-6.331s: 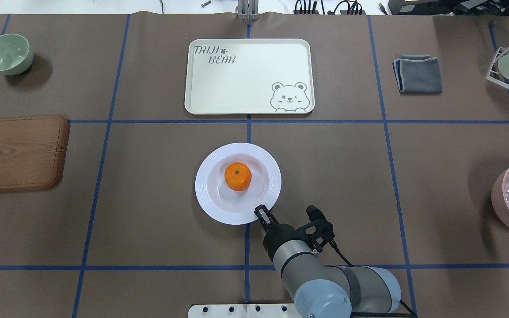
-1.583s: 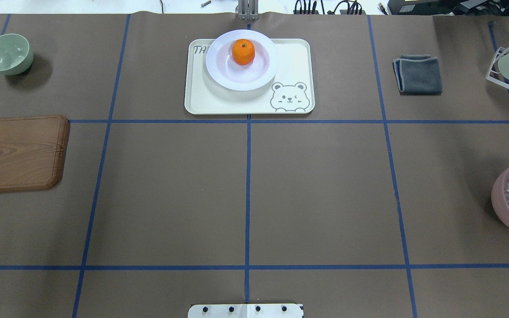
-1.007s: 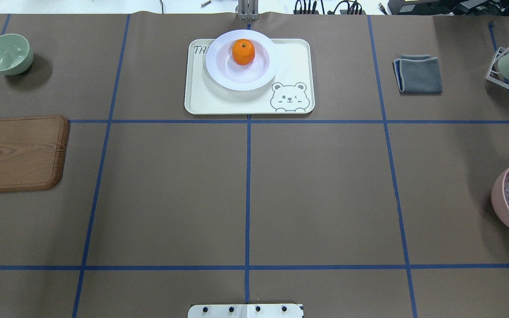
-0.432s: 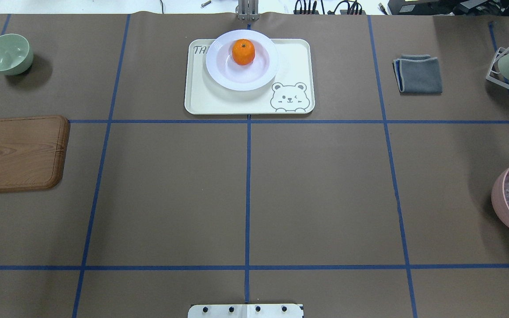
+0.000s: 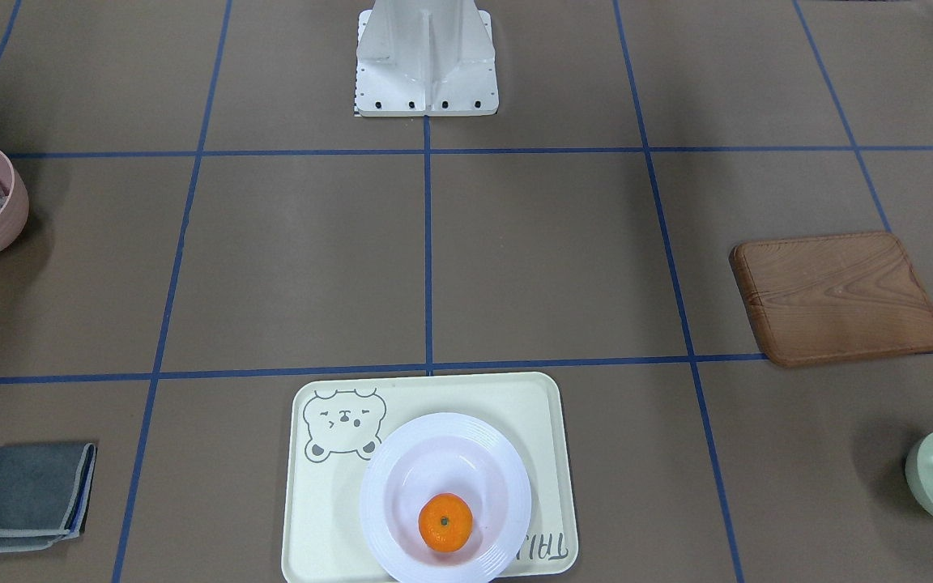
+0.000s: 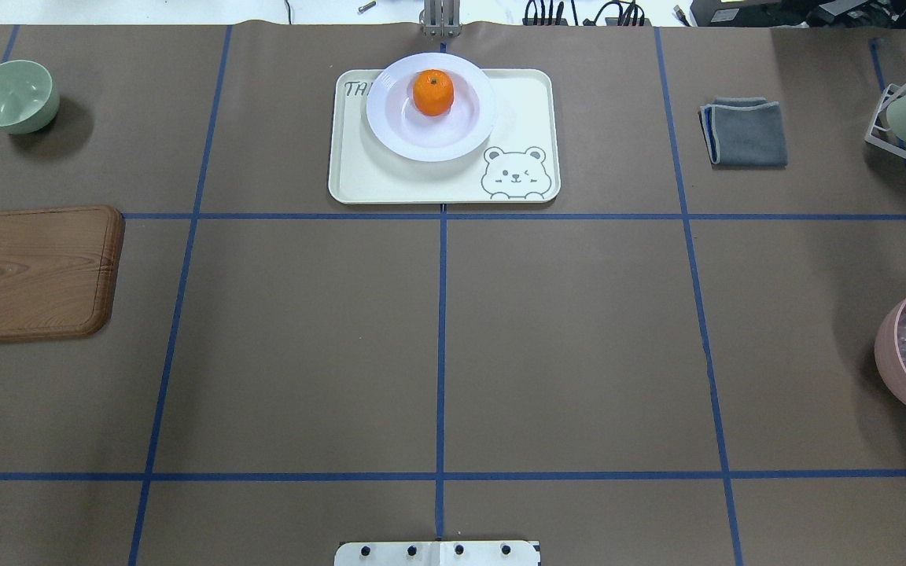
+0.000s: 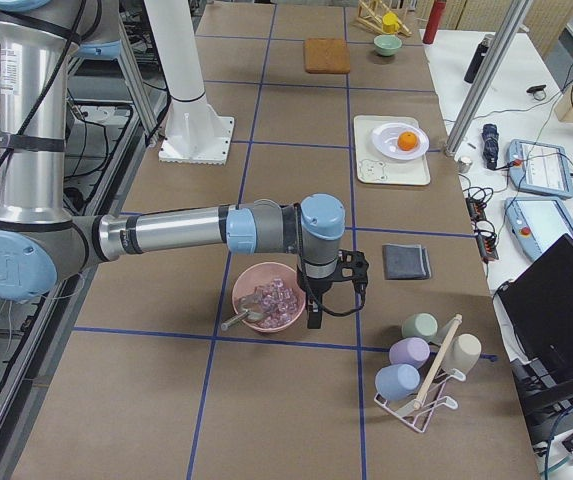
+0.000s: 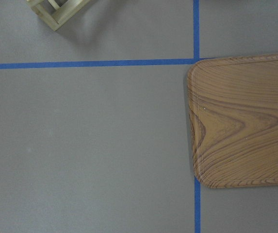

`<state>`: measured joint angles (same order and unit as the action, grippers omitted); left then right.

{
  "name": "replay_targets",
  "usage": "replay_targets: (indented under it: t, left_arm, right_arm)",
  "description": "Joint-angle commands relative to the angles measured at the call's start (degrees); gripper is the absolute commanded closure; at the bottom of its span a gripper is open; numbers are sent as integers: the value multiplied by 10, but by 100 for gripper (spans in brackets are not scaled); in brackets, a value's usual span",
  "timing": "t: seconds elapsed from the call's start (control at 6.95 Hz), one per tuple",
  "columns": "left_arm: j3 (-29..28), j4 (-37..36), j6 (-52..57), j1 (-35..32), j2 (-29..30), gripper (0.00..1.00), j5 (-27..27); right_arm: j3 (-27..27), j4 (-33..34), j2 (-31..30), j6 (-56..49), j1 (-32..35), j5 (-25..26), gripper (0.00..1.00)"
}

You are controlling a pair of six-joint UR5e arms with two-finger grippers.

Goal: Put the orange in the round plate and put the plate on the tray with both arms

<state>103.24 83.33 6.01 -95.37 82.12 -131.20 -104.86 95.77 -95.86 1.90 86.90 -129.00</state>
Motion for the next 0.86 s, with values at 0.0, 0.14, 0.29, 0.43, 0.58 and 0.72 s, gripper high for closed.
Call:
replay_targets:
  t: [0.0, 0.14, 0.29, 0.43, 0.58, 0.72]
  left_arm:
    - [6, 3, 1, 0, 1, 1, 0]
    - [6, 6, 1, 0, 1, 1, 0]
    - [6, 6, 1, 0, 1, 1, 0]
    - [7, 6, 1, 0, 1, 1, 0]
    - [9, 6, 1, 0, 0, 1, 0]
    - [13, 6, 1, 0, -2, 1, 0]
  right_arm:
    - [0, -1, 0, 0, 0, -23, 0]
    - [0, -1, 0, 0, 0, -23, 0]
    - [-1, -1, 0, 0, 0, -23, 0]
    - [-1, 0, 0, 0, 0, -25, 0]
    - [1, 0, 0, 0, 0, -27, 0]
    - [2, 0, -1, 0, 0, -28, 0]
